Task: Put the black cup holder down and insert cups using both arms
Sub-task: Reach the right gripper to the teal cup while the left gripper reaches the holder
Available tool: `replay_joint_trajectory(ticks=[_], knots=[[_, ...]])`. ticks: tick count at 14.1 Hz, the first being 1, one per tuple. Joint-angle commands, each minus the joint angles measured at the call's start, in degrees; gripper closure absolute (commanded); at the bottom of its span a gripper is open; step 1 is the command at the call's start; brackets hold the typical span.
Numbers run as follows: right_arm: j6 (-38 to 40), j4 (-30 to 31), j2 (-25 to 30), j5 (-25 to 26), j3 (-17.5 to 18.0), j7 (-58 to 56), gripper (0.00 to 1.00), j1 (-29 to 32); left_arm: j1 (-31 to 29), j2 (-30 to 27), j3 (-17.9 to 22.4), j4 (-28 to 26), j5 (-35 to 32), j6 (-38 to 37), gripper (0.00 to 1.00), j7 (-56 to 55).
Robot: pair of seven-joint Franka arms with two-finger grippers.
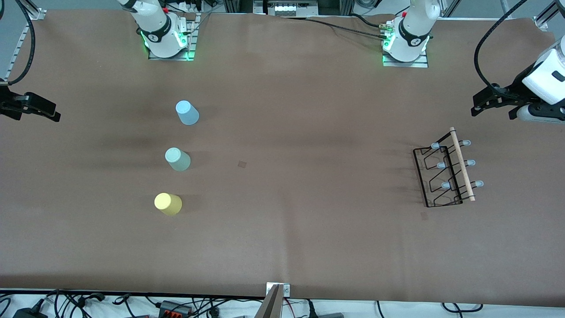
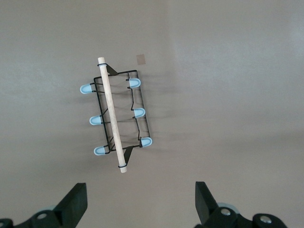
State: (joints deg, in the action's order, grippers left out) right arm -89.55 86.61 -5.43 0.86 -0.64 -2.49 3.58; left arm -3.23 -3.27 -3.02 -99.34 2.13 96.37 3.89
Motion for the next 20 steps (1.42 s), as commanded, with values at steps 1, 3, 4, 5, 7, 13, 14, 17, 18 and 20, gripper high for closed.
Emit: replay_joint_trajectory(ticks=[1, 3, 4, 5, 7, 13, 14, 17, 18, 20], knots=[[-0.3, 0.7, 0.5, -0.5, 0.0, 0.6, 0.00, 0.2, -0.2, -0.6, 0.0, -0.6, -0.4, -0.3, 0.00, 0.4], [-0.6, 2.0, 0.4, -0.5, 0.0, -0.1, 0.00, 0.1, -0.1, -0.6, 0.0, -0.6, -0.4, -0.3, 0.00, 0.4], [-0.7, 2.8, 0.1, -0.5, 0.0, -0.3, 0.00, -0.2, -0.1, -0.6, 0.0, -0.5, -0.4, -0.3, 0.00, 0.4], [-0.7, 4.2, -0.7, -0.5, 0.1, -0.3, 0.00, -0.3, -0.1, -0.6, -0.1, -0.6, -0.4, -0.3, 0.00, 0.3], [-2.2, 7.4, -1.6, -0.6, 0.3, -0.4, 0.00, -0.9, -0.1, -0.6, -0.1, -0.6, -0.4, -0.2, 0.00, 0.3], [-30.1, 27.9, -1.6, -0.6, 4.5, 0.6, 0.00, -3.9, -0.1, 5.1, 0.1, -0.5, -1.1, -3.4, 0.00, 0.4], [-34.1, 30.6, -1.7, -0.6, 4.6, 0.6, 0.00, -4.3, 0.0, 5.9, 0.0, 0.4, -1.9, -5.1, 0.00, 0.5], [-43.5, 36.9, -2.0, -0.6, 4.6, 2.1, 0.00, -6.2, -0.1, 13.4, 0.6, 4.4, -2.5, -12.8, 0.00, 0.4], [-47.4, 39.1, -2.5, -0.7, 4.7, 3.2, 0.00, -7.0, -0.3, 16.8, 0.9, 4.2, -3.6, -12.6, 0.00, 0.2], [-54.8, 42.6, -4.7, -0.6, 4.6, 5.5, 0.00, -8.5, -2.1, 22.6, 1.0, 4.9, -4.9, -6.1, 0.00, -0.7]])
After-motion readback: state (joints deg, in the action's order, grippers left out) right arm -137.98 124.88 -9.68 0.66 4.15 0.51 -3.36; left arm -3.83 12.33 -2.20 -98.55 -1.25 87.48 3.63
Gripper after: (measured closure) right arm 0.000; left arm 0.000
